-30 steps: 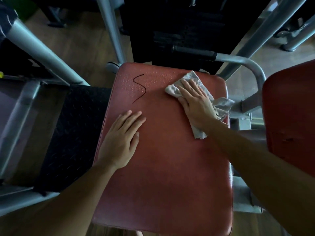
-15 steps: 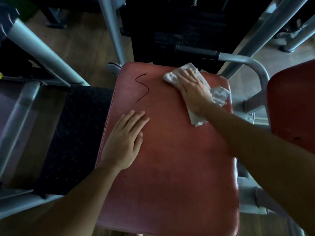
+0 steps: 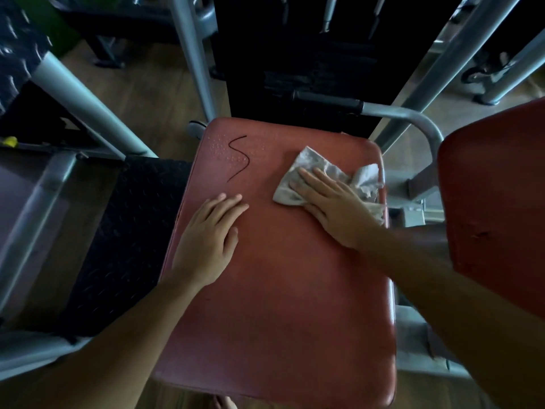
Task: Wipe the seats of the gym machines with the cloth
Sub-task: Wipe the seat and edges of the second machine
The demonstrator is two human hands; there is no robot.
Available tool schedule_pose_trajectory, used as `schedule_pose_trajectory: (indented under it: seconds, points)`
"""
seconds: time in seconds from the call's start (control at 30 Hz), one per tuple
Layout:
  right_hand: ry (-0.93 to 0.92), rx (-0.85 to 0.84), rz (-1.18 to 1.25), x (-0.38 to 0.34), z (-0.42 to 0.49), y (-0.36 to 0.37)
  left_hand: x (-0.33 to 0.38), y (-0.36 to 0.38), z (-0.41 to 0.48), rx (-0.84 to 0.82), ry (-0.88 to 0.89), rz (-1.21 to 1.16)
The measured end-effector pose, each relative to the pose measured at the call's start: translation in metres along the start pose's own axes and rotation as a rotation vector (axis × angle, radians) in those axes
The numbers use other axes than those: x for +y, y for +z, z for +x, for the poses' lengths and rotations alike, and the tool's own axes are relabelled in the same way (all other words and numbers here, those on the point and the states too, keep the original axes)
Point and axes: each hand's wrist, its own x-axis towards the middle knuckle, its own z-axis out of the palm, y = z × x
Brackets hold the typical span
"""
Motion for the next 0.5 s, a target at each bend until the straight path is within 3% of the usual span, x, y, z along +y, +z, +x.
schedule_pose_trajectory:
  seconds: [0.1,0.23,0.5]
  points:
    - [0.135,0.079,-0.003,0.008,-0.025,0.006,0.019,-0.003,0.019,0.045,-0.097,0.004]
    - [0.306,0.117,0.035,0.019,-0.022,0.002,0.036,0.014,0.056,0.002,0.047,0.020]
    - [0.376,0.208,0.208,0.066,0.004,-0.002,0.048,0.045,0.098,-0.065,0.030,0.088]
